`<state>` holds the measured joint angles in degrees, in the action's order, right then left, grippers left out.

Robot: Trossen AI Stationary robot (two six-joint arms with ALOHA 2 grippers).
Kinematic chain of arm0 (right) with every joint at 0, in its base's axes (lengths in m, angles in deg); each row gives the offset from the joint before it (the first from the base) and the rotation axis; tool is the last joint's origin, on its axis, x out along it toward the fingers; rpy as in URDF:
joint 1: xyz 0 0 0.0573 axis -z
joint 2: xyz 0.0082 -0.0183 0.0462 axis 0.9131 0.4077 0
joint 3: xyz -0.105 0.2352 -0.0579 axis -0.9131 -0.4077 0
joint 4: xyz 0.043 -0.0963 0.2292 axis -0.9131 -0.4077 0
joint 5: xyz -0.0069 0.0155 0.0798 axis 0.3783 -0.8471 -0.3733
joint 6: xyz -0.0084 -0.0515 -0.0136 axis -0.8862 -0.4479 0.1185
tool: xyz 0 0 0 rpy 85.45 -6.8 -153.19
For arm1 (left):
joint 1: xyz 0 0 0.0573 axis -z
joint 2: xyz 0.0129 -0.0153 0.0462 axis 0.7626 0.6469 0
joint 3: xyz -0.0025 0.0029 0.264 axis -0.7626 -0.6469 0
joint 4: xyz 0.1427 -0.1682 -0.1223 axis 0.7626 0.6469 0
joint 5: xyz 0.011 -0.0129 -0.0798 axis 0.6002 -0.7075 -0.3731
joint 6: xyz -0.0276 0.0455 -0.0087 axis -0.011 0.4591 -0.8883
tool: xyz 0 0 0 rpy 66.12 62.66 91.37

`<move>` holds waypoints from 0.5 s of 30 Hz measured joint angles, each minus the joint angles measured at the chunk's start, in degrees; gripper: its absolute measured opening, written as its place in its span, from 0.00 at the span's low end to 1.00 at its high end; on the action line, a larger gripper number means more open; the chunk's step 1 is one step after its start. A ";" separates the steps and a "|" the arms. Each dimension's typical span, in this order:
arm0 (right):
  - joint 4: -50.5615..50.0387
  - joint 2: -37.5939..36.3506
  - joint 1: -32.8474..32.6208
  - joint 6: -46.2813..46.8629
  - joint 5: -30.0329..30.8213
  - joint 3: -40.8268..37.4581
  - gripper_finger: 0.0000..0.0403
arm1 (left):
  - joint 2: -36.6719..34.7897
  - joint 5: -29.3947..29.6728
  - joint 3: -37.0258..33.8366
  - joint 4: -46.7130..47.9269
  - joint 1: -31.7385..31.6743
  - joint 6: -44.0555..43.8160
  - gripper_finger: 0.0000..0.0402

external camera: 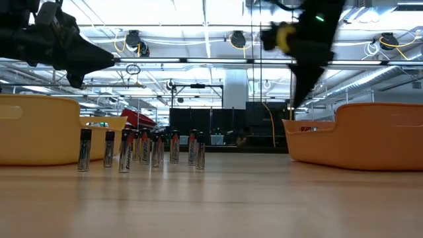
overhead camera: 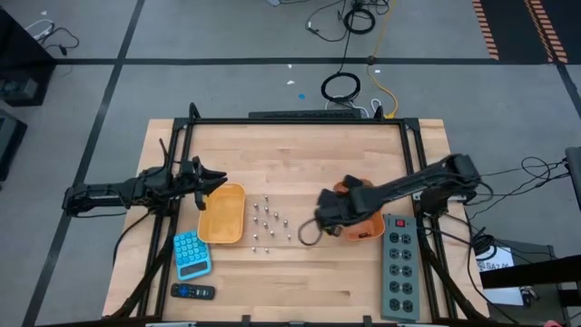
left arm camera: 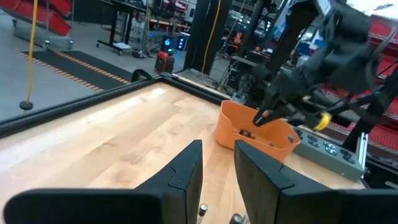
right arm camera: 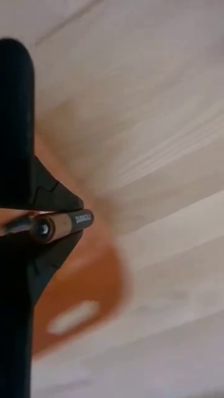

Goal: Sort batteries
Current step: Put the black battery into the orange bin, then put the silver battery into the yellow bin

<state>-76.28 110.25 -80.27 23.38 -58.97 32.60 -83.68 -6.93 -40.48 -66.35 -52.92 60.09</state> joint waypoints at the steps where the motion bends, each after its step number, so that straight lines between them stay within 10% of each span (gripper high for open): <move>1: 0.03 -1.18 -0.87 2.97 0.06 -2.73 0.09 | 0.00 0.00 0.00 -0.05 0.00 0.20 0.26; 7: 5.44 -8.17 -6.10 20.16 -1.24 -17.20 0.19 | -0.02 -0.09 0.00 -2.59 0.00 -1.14 0.26; 15: 7.35 -12.28 -8.72 22.07 2.95 -17.96 0.32 | 0.00 5.60 0.00 -3.97 -0.02 3.53 0.26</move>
<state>-68.93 97.97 -88.99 45.46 -56.01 14.64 -83.68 -1.33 -40.48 -70.32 -52.94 63.62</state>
